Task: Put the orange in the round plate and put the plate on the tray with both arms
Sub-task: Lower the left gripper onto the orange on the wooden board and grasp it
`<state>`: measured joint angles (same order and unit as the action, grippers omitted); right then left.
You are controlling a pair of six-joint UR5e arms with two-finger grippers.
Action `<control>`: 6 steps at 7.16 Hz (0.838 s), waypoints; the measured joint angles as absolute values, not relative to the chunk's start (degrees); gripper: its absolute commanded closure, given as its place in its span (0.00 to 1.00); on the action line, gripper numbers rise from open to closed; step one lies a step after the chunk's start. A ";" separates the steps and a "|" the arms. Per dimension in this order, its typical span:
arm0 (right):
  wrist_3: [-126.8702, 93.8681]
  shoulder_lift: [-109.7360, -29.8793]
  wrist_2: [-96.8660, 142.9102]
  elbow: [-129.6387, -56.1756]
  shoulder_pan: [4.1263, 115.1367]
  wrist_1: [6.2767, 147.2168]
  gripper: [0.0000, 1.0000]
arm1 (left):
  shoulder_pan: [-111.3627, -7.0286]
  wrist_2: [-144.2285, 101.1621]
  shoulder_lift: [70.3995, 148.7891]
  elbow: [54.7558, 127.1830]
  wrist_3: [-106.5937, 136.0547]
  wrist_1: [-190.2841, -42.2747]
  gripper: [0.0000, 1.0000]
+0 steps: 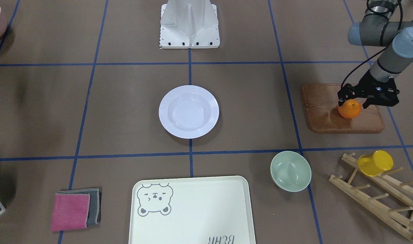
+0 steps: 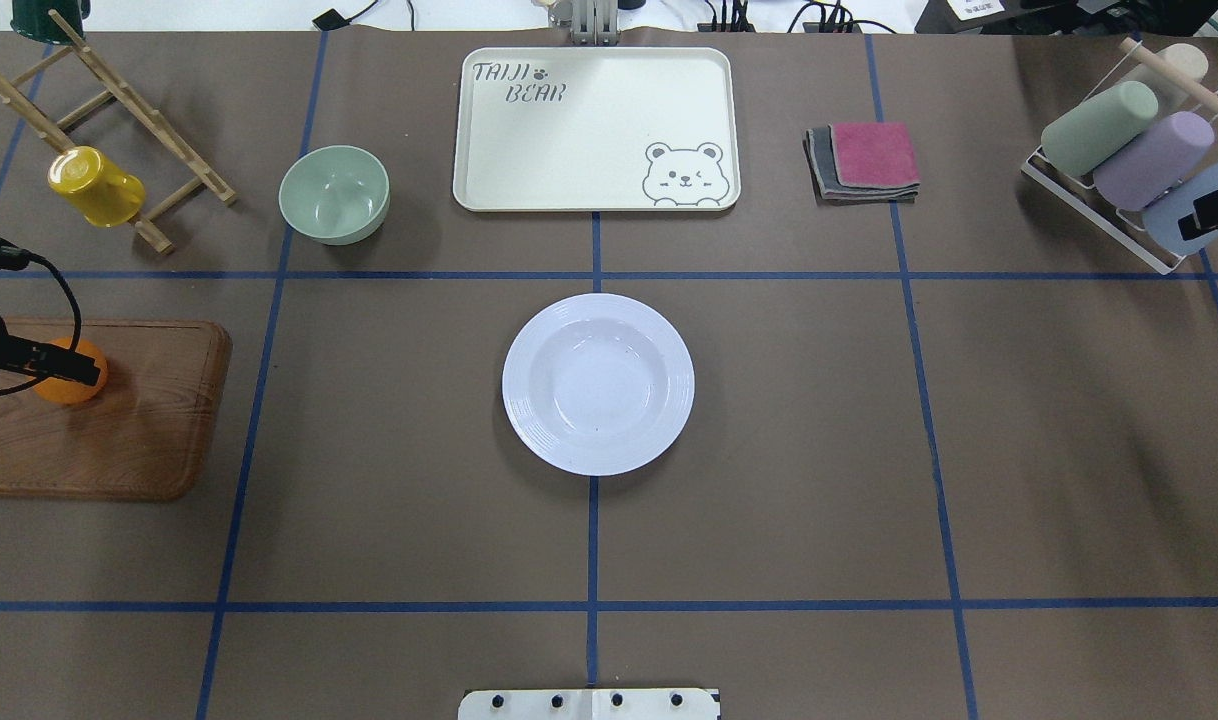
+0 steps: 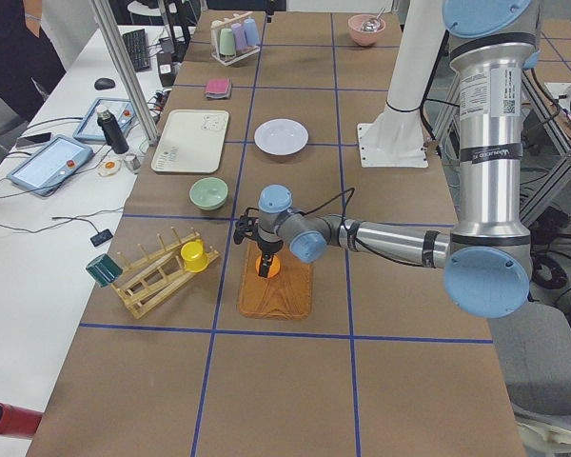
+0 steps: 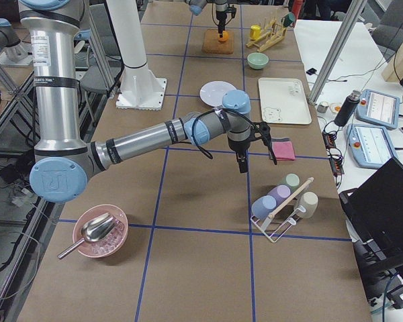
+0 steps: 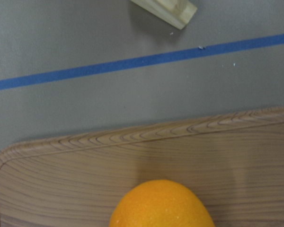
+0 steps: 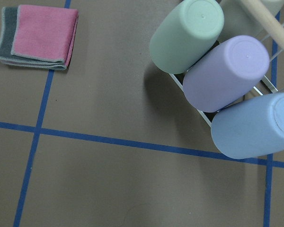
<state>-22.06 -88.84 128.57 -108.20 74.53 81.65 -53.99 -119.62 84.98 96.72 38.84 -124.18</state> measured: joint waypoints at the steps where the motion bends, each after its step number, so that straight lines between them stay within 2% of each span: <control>1: -22.04 -88.85 128.50 -108.20 74.53 81.65 0.00 | -53.61 -119.62 84.94 96.62 38.84 -124.32 0.06; 3: -21.98 -88.85 128.42 -108.17 74.53 81.65 0.00 | -53.01 -119.62 84.91 96.26 38.85 -124.67 0.82; 4: -21.98 -88.86 128.41 -108.15 74.53 81.65 0.00 | -52.85 -119.61 84.95 96.28 38.85 -124.78 1.00; 6: -21.97 -88.86 128.42 -108.18 74.51 81.65 0.00 | -53.19 -120.39 84.97 99.01 38.87 -124.00 1.00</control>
